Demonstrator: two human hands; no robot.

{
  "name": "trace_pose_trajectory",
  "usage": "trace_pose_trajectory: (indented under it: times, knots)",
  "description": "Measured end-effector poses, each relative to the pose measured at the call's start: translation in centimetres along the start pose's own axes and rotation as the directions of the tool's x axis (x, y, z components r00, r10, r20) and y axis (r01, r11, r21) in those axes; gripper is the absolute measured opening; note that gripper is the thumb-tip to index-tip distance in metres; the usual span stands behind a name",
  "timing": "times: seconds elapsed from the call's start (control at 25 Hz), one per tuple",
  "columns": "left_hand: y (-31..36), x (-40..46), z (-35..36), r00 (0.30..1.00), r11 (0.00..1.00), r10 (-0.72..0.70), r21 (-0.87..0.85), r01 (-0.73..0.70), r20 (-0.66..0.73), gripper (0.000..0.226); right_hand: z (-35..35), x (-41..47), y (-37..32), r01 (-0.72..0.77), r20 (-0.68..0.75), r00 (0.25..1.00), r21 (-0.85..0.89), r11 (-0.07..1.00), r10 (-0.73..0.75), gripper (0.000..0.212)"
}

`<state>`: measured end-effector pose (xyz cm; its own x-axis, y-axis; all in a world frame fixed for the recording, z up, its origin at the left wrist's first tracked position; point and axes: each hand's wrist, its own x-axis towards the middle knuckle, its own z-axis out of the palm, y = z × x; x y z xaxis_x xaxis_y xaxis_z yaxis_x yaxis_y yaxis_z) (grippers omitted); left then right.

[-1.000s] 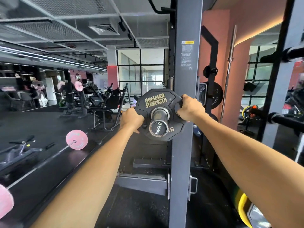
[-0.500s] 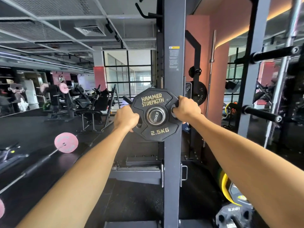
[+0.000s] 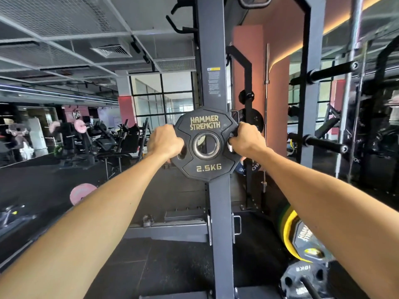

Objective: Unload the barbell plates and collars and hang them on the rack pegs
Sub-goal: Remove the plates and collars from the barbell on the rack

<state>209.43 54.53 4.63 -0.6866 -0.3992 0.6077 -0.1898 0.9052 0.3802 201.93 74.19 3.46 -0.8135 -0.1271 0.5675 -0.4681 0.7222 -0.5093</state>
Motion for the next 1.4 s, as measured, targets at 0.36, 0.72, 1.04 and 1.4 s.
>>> trace_pose_trajectory:
  times: [0.36, 0.72, 1.04, 1.4]
  knots:
    - [16.1, -0.8, 4.5, 1.0, 0.999, 0.03, -0.028, -0.03, -0.003, 0.012, -11.7, 3.6, 12.4, 0.04, -0.046, 0.998, -0.062, 0.997, -0.043, 0.025]
    - [32.7, -1.9, 11.1, 0.994, 0.99, 0.106, -0.096, -0.102, 0.039, 0.007, -21.3, 7.1, 27.1, 0.019, -0.062, 0.998, -0.081, 0.996, -0.024, 0.012]
    - [41.8, 3.4, 19.1, 0.973, 0.967, 0.224, -0.138, -0.216, 0.046, 0.019, -25.2, 12.6, 35.8, -0.041, -0.127, 0.992, -0.136, 0.99, 0.024, 0.006]
    - [48.8, 7.9, 25.3, 0.97, 0.964, 0.241, -0.121, -0.235, 0.039, 0.007, -26.8, 19.3, 43.4, -0.027, -0.129, 0.992, -0.131, 0.991, 0.01, 0.013]
